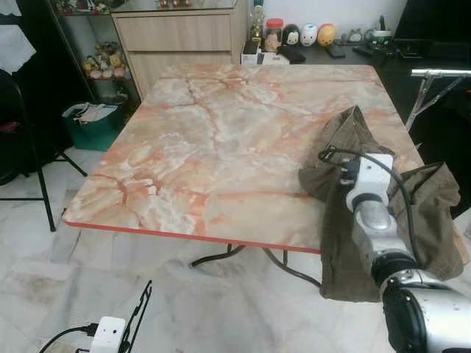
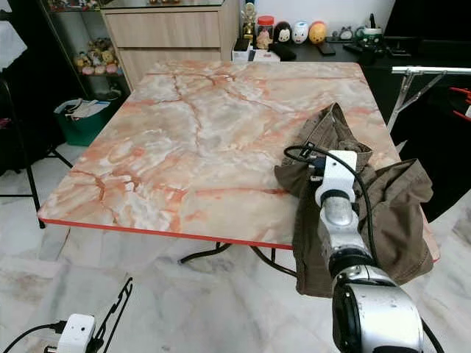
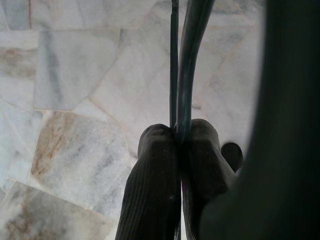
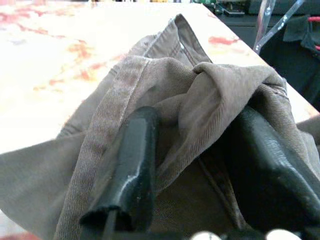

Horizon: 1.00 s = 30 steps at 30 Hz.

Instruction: Hang hanger

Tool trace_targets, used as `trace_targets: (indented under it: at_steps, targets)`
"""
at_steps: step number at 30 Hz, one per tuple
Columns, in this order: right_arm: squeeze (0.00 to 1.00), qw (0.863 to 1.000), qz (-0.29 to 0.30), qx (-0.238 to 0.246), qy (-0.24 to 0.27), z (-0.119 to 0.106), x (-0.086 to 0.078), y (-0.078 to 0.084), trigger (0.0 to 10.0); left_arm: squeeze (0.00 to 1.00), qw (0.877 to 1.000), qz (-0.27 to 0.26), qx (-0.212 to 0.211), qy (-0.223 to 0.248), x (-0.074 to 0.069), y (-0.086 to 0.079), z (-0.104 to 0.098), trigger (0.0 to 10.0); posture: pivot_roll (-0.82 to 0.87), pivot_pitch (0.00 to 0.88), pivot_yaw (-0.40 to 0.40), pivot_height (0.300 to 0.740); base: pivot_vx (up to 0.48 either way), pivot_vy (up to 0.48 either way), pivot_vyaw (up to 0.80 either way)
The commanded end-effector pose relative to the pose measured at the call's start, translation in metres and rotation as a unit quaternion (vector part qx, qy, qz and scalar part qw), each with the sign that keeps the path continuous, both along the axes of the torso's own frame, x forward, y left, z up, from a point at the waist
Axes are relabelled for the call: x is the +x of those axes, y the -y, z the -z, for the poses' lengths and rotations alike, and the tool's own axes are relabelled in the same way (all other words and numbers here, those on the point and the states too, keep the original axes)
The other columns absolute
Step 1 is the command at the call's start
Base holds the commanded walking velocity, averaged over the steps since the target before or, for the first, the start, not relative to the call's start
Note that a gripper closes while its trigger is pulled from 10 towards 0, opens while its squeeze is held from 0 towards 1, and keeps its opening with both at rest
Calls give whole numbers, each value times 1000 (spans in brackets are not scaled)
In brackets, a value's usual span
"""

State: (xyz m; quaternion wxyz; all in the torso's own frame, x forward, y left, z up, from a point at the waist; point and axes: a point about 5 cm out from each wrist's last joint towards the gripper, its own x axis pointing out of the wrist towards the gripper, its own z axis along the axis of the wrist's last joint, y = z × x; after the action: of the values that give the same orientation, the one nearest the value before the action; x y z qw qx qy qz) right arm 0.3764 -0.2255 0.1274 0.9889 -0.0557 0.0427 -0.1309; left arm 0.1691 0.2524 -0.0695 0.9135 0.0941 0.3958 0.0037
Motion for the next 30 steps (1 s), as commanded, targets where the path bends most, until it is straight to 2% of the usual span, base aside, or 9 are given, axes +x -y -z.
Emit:
trace_targets:
  at_steps: [1,15,17,18,19,21,22,25,30]
  targets:
    - [1000,1000,4,4,22,-16,6,3,10000,0,1000,1,12,-21,-8,-6,3,10000,143,5,54,740,0,0,0]
    - [1000,999,16,-26,10,-58,22,20,10000,0,999,-1,16,-31,-11,-7,4,10000,140,15,60,740,0,0,0]
    - [1000,999,24,-30,-31,-48,19,23,10000,0,999,0,17,-31,-11,-7,4,10000,139,16,61,740,0,0,0]
    - [1000,999,24,-30,-31,-48,19,23,10000,0,999,0,17,-31,-11,-7,4,10000,139,16,61,740,0,0,0]
    - [1000,996,-12,-11,-87,-29,16,15,10000,0,999,0,16,-31,-11,-7,4,10000,139,16,61,740,0,0,0]
    - [1000,993,-42,-15,-109,-21,15,9,10000,0,999,0,16,-30,-11,-7,4,10000,138,18,58,740,0,0,0]
    - [0,988,-67,-36,-133,-12,13,2,10000,0,999,0,15,-29,-11,-6,4,10000,141,24,60,740,0,0,0]
    - [0,978,-103,-107,-145,-13,14,-2,10000,0,1000,3,13,-25,-10,-5,4,10000,137,27,63,740,0,0,0]
    - [0,984,-98,-96,-115,-39,22,7,10000,0,1000,4,13,-21,-8,-5,3,10000,130,29,65,740,0,0,0]
